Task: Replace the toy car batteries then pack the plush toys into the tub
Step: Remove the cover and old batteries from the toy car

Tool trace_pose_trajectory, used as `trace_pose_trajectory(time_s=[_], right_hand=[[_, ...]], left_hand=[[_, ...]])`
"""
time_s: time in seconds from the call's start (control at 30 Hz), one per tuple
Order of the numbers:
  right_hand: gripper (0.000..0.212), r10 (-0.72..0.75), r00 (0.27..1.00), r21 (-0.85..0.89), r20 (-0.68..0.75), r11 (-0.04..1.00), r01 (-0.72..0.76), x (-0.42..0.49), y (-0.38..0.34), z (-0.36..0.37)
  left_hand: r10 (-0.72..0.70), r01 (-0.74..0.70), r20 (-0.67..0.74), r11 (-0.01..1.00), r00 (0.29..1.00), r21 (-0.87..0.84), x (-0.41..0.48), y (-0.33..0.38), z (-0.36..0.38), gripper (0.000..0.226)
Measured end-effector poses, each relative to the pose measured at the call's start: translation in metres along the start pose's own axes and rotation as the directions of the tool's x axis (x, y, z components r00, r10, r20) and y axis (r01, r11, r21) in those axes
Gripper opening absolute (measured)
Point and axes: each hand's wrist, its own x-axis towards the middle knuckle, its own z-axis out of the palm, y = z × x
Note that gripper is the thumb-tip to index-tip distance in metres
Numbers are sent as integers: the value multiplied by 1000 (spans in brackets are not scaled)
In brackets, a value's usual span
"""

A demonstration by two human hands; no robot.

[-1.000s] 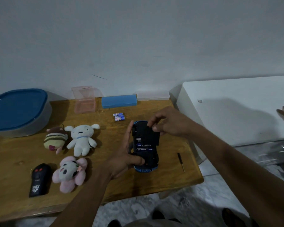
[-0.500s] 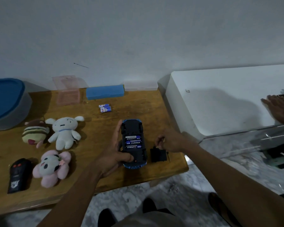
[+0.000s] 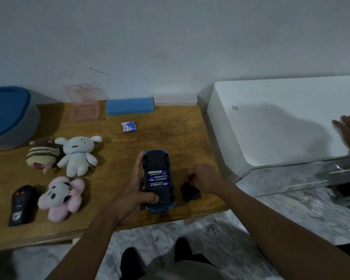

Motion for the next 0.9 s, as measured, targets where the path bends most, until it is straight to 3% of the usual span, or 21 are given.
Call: trace_pose_trajectory(time_s=[0.13, 0.23, 0.4, 0.5, 0.67, 0.83, 0.9], right_hand=[[18, 21, 999, 47, -50, 999, -18, -1, -1, 1], [16, 62, 981, 216, -181, 976, -22, -4, -15, -9], [8, 140, 932, 634, -335, 765, 113, -23, -78, -44], [12, 149, 909, 622, -390, 771, 141, -26, -107, -47], [19, 284, 870, 601, -404, 799, 19, -9, -129, -41], [19, 427, 806, 736, -410, 676, 16, -3, -151, -35], [16, 500, 795, 832, -343, 554, 11, -2, -157, -34]], left_hand=[[1, -1, -11, 1000, 1000, -19, 0, 1, -1, 123], [13, -14, -26, 999, 1000, -37, 0, 7, -1, 124], [60, -62, -48, 997, 997, -41, 6, 24, -3, 125], [103, -104, -45, 994, 994, -32, 12, 34, -7, 123], [182, -177, -80, 982, 980, 67, 16, 45, -12, 121], [240, -232, -74, 968, 968, 100, 14, 53, -18, 119], [237, -230, -62, 968, 970, 101, 14, 54, -22, 119]])
